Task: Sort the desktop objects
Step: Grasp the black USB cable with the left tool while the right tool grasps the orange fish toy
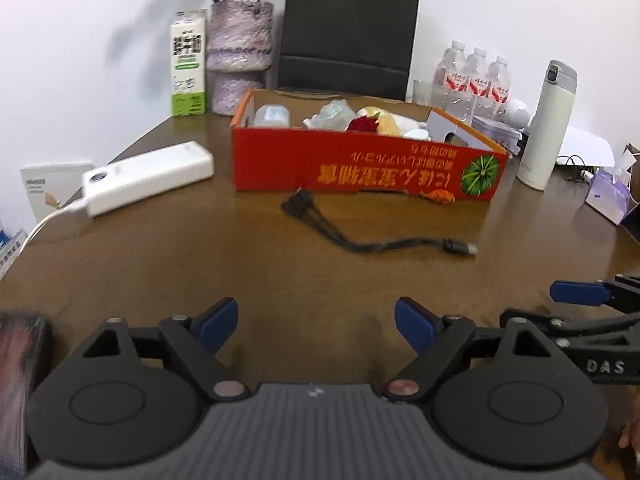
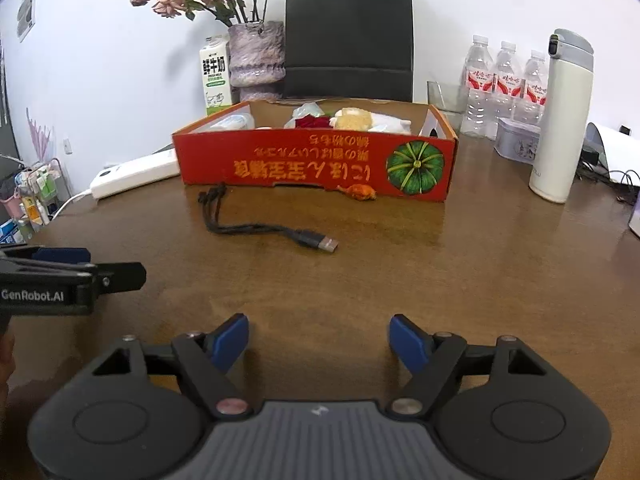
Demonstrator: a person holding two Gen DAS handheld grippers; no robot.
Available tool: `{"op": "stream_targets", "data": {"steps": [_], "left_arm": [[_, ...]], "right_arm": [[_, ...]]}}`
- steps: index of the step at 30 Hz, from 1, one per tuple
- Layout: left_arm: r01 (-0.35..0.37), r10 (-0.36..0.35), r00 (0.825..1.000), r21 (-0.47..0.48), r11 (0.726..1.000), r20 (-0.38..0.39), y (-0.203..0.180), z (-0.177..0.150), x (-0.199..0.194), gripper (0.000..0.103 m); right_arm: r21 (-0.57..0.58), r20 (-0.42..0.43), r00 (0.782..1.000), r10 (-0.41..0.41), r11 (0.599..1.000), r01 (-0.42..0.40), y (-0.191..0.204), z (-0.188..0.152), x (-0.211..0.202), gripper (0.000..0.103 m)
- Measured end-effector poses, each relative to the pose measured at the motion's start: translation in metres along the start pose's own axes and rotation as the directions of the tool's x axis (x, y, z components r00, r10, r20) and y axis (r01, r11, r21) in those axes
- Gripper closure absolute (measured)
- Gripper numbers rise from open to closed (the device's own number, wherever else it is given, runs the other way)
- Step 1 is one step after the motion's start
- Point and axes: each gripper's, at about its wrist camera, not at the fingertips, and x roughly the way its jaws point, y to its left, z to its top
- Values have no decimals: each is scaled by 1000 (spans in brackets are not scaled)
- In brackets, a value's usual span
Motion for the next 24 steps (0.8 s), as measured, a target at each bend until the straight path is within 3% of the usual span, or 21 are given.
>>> {"op": "stream_targets", "data": {"steps": [2, 5, 8, 12, 14, 15, 16, 17, 19, 24], "left_arm": [[7, -7, 1000, 8, 1000, 11, -3, 14, 13, 18], [9, -9, 1000, -14, 1000, -8, -4, 33, 42, 30], [18, -19, 1000, -35, 999, -25, -5, 50, 72, 35], [-36, 39, 998, 55, 998, -56, -16, 58, 102, 40], [-68, 70, 997, 61, 996, -32, -19, 57, 108, 56], [-65, 67, 998, 64, 996, -20, -20, 57, 108, 79], [-50, 51, 999, 68, 996, -18, -20, 57, 108, 83], [-41, 42, 999, 67, 997, -15, -20, 56, 107, 94], [-46, 46, 999, 77, 996, -4, -23, 50, 101, 96], [-5, 5, 1000, 48, 999, 14, -24, 34, 72, 98]], "right_arm": [[14, 19, 1000, -7, 1000, 7, -7, 15, 9, 31], [74, 43, 998, 39, 996, -42, -27, 40, 36, 31], [128, 23, 998, 62, 990, -64, -44, 65, 72, 42], [74, 9, 1000, 25, 997, -25, -43, 87, 110, 43], [54, -9, 1000, -3, 999, 4, -40, 92, 124, 47], [57, -19, 1000, 1, 998, 0, -39, 92, 129, 55], [58, -12, 1000, -8, 998, 8, -38, 92, 130, 58], [48, -4, 1000, -15, 999, 15, -35, 90, 131, 60], [23, 7, 1000, -16, 1000, 16, -32, 89, 130, 77], [43, 2, 999, 54, 998, -54, -34, 78, 112, 83]]}}
